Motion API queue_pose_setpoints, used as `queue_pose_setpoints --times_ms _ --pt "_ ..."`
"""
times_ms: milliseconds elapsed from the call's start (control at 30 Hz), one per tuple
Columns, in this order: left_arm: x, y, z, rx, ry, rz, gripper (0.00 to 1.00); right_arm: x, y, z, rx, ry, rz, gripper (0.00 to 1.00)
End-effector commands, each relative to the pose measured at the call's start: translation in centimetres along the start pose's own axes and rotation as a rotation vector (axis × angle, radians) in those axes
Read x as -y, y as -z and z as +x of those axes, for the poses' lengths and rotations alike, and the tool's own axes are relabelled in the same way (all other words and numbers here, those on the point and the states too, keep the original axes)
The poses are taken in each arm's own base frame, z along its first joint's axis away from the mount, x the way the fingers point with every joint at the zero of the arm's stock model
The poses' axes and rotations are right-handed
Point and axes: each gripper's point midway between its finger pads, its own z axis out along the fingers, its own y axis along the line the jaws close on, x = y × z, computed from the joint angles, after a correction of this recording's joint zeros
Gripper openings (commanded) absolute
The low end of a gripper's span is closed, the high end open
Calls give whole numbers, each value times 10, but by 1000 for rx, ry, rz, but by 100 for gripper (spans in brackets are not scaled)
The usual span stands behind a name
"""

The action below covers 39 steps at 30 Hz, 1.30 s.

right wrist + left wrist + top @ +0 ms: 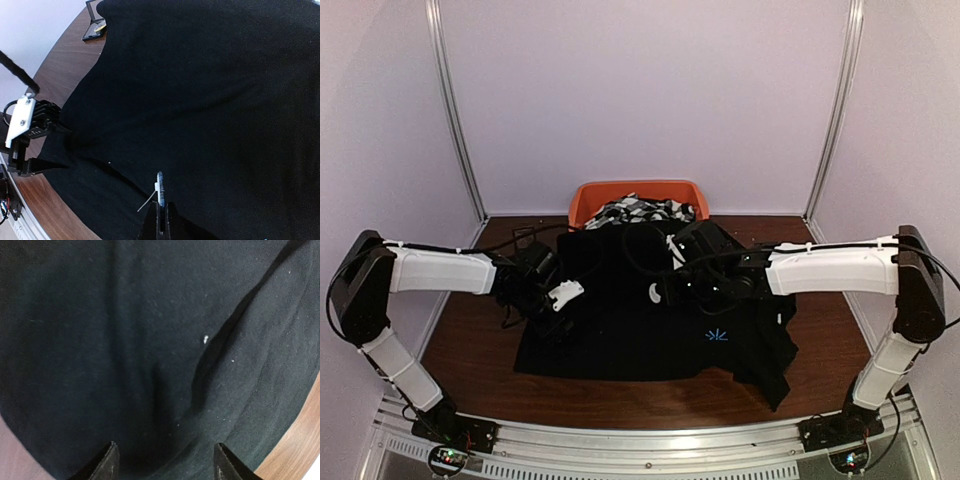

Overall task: Pin the brooch onto the clothing
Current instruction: Pick up the crumpled clothing from the center of the board.

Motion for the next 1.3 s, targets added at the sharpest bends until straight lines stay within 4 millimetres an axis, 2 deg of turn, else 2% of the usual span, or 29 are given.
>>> queue_pose_setpoints --times_ms 0,200,400,567,600,667,767,933,1267 --pt "6 -11 0 -1 -7 57 65 -13 4 -13 19 -20 -39 0" --pt "5 -18 3 -23 -8 58 60 -11 6 -9 13 -15 -41 0" --pt "4 -23 2 -41 -3 70 44 -10 5 -5 0 -12 -43 0" --pt "4 -19 -3 -29 2 68 38 -10 2 -1 -8 -6 -47 0" --pt "5 -18 -4 -28 4 71 34 -11 2 -2 -9 -6 -47 0" --pt "6 -15 -4 -22 6 72 17 -12 -3 2 -31 -12 -49 0" --pt "7 -12 -5 -13 10 74 16 -17 -9 8 -63 -24 -59 0" --pt "10 -4 -11 12 20 87 0 -25 -19 16 -99 -17 -11 0" --pt "18 12 -27 60 52 87 0 -49 -41 17 -114 -179 -28 0"
